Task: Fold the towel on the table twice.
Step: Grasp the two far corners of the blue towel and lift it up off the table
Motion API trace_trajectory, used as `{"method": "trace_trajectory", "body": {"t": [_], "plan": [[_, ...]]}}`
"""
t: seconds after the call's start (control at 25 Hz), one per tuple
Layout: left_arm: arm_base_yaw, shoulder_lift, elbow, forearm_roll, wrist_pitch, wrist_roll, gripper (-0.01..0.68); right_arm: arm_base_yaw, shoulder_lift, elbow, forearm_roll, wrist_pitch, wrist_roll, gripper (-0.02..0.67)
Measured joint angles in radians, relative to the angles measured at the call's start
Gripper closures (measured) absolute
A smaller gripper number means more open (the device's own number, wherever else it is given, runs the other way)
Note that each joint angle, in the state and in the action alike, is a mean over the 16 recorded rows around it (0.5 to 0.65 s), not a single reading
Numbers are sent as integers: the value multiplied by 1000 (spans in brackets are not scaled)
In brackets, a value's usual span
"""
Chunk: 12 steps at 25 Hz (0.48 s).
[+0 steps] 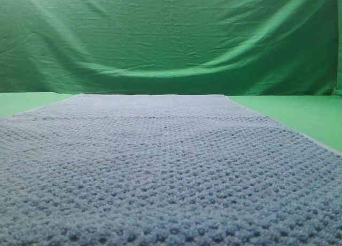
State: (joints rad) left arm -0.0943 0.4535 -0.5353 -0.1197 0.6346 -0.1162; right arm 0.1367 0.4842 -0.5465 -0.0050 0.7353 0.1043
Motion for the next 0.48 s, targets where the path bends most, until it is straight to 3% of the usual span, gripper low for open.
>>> {"method": "trace_trajectory", "body": {"t": [0.48], "plan": [[-141,524,-266,3,147,36,673,172,541,-286,-7,105,-18,649]]}}
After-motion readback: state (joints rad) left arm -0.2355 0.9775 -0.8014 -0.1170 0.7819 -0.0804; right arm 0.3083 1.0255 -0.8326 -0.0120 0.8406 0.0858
